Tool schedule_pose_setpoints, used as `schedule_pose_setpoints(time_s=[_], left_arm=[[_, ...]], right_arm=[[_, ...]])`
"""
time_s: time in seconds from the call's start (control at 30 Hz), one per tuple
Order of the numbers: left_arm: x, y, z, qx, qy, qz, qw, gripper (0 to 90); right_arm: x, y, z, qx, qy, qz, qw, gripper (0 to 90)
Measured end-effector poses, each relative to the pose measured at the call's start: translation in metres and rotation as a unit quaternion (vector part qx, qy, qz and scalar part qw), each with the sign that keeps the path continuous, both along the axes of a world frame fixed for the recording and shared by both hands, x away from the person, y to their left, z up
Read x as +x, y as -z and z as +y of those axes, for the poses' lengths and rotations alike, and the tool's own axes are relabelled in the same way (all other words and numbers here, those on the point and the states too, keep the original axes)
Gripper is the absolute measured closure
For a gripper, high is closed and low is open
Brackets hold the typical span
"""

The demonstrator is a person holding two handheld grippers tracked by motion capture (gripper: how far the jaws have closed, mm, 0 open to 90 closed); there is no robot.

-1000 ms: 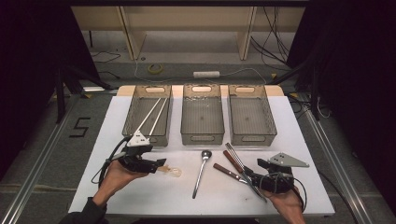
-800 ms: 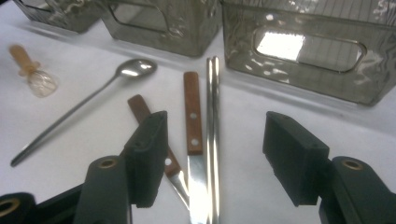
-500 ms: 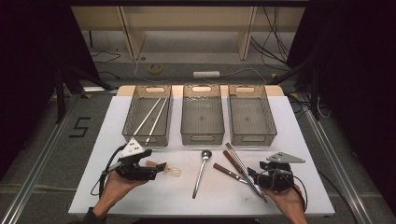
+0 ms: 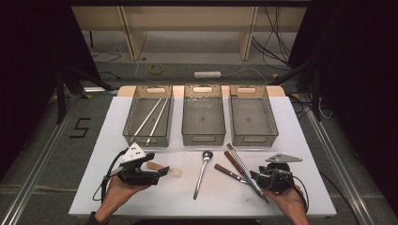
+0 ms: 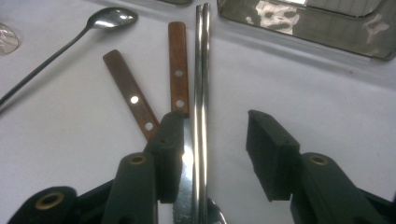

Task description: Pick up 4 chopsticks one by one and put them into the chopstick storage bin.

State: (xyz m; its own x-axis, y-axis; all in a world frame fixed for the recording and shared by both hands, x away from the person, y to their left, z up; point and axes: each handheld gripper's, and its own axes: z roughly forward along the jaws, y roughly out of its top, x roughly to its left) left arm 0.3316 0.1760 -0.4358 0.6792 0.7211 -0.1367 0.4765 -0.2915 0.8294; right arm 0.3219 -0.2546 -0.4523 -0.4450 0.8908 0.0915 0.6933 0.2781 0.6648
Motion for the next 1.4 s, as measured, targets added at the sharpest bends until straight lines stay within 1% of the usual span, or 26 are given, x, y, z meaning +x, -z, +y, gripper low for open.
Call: schedule_pose_setpoints(time_s=[0.03, 0.13, 0.17, 0.2, 0.27, 0.37, 0.4, 0.5, 0.53, 0.57, 0.67, 0.77, 0.9, 1.03, 1.07, 1.13, 1.17, 1.2, 1.23, 1.3, 1.4], left_arm=[[0.000, 0.000, -0.001, 0.001, 0.002, -0.001, 1.0000, 21.8], [-0.001, 0.000, -0.001, 0.005, 0.004, -0.001, 1.0000, 21.7], [-0.001, 0.000, -0.001, 0.006, 0.004, -0.002, 1.0000, 21.7], [-0.001, 0.000, -0.001, 0.006, 0.004, -0.001, 1.0000, 21.7], [-0.001, 0.000, -0.001, 0.004, 0.005, -0.002, 1.0000, 21.7], [-0.001, 0.000, -0.001, 0.004, 0.005, -0.002, 1.0000, 21.8], [-0.001, 0.000, -0.001, 0.004, 0.005, -0.002, 1.0000, 21.8], [-0.001, 0.000, -0.002, 0.006, 0.006, -0.002, 1.0000, 21.7], [-0.001, 0.000, -0.002, 0.006, 0.006, -0.002, 1.0000, 21.8], [-0.001, 0.000, -0.002, 0.006, 0.007, -0.001, 1.0000, 21.8], [-0.001, 0.000, -0.002, 0.007, 0.008, -0.001, 0.9999, 21.8], [-0.001, 0.000, -0.003, 0.008, 0.008, 0.000, 0.9999, 21.7], [-0.001, 0.001, -0.003, 0.008, 0.008, 0.000, 0.9999, 21.8], [-0.001, 0.001, -0.003, 0.009, 0.008, 0.001, 0.9999, 21.8], [-0.001, 0.001, -0.003, 0.011, 0.009, 0.001, 0.9999, 21.8], [-0.001, 0.001, -0.003, 0.013, 0.010, 0.002, 0.9999, 21.8], [-0.001, 0.001, -0.003, 0.011, 0.009, 0.001, 0.9999, 21.8], [-0.001, 0.001, -0.003, 0.011, 0.009, 0.001, 0.9999, 21.8], [-0.001, 0.001, -0.003, 0.011, 0.009, 0.001, 0.9999, 21.8], [-0.001, 0.001, -0.003, 0.010, 0.008, 0.001, 0.9999, 21.8], [-0.001, 0.001, -0.003, 0.012, 0.010, 0.001, 0.9999, 21.8]], right_arm=[[0.000, 0.001, 0.001, -0.002, -0.003, 0.005, 1.0000, 61.8], [0.002, 0.005, 0.002, -0.009, -0.007, 0.019, 0.9998, 64.4], [0.002, 0.005, 0.002, -0.009, -0.007, 0.019, 0.9998, 64.4], [0.002, 0.006, 0.002, -0.010, -0.006, 0.025, 0.9996, 65.6], [0.003, 0.008, 0.002, -0.019, -0.004, 0.032, 0.9993, 67.8], [0.005, 0.010, 0.002, -0.022, -0.004, 0.041, 0.9989, 71.5], [0.005, 0.010, 0.002, -0.022, -0.004, 0.041, 0.9989, 71.5], [0.006, 0.012, 0.003, -0.023, -0.011, 0.051, 0.9984, 74.5], [0.006, 0.012, 0.003, -0.023, -0.011, 0.051, 0.9984, 74.5], [0.006, 0.013, 0.003, -0.029, -0.010, 0.055, 0.9980, 76.1], [0.007, 0.013, 0.002, -0.024, -0.011, 0.059, 0.9979, 77.3], [0.008, 0.012, 0.002, -0.023, -0.016, 0.064, 0.9975, 78.6], [0.008, 0.012, 0.002, -0.023, -0.015, 0.068, 0.9973, 78.6], [0.008, 0.011, 0.005, -0.039, -0.021, 0.069, 0.9966, 78.9], [0.008, 0.011, 0.005, -0.039, -0.021, 0.069, 0.9966, 78.9], [0.008, 0.012, 0.006, -0.040, -0.024, 0.079, 0.9958, 78.4], [0.008, 0.015, 0.008, -0.056, -0.025, 0.085, 0.9945, 78.7], [0.008, 0.015, 0.008, -0.056, -0.025, 0.085, 0.9945, 78.7], [0.008, 0.014, 0.009, -0.059, -0.027, 0.088, 0.9940, 80.4], [0.008, 0.014, 0.010, -0.060, -0.028, 0.088, 0.9940, 82.6], [0.008, 0.014, 0.009, -0.056, -0.026, 0.091, 0.9940, 83.0]])
